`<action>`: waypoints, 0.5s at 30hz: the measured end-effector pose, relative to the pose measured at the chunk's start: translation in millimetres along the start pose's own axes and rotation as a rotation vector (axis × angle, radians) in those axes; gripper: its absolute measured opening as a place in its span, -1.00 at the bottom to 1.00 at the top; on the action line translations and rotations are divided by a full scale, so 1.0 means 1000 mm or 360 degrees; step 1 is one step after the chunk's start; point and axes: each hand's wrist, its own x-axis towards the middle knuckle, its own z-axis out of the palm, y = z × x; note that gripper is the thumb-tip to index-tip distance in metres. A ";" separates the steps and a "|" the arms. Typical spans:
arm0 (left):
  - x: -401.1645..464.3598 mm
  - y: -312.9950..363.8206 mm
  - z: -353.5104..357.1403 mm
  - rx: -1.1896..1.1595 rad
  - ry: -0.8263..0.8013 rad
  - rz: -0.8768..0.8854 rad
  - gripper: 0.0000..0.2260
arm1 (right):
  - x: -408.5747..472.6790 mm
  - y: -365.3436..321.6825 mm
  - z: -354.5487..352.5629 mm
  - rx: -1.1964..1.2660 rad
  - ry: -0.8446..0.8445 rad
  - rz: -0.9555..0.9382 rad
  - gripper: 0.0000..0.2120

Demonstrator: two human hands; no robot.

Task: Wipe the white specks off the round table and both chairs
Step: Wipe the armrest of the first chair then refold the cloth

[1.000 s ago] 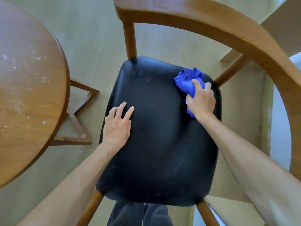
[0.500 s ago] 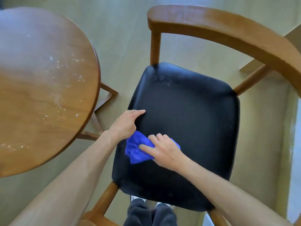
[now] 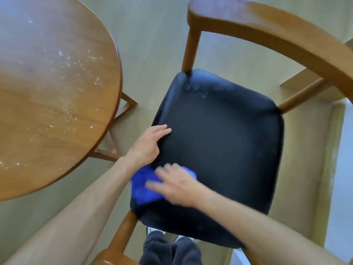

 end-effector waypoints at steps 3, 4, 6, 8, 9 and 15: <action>0.004 0.007 -0.011 -0.0406 0.0196 -0.0318 -0.47 | 0.027 0.077 -0.007 -0.0160 0.0272 0.0668 -0.61; 0.006 0.010 -0.015 -0.0439 0.0244 -0.0358 -0.49 | 0.031 0.095 -0.011 -0.0186 0.0289 0.0912 -0.57; 0.008 0.011 -0.022 -0.0418 0.0331 -0.0385 -0.53 | 0.039 0.112 -0.019 -0.0036 0.0231 0.1345 -0.51; 0.006 0.010 -0.026 -0.0416 0.0311 -0.0423 -0.55 | 0.050 0.107 -0.022 0.0133 0.0208 0.1689 -0.49; 0.004 0.007 -0.024 -0.0400 0.0268 -0.0435 -0.56 | 0.053 0.098 -0.021 0.0173 0.0227 0.1793 -0.49; -0.012 0.016 -0.006 0.0090 0.0424 -0.0307 -0.67 | 0.019 0.035 -0.033 0.0379 0.0005 0.1137 -0.34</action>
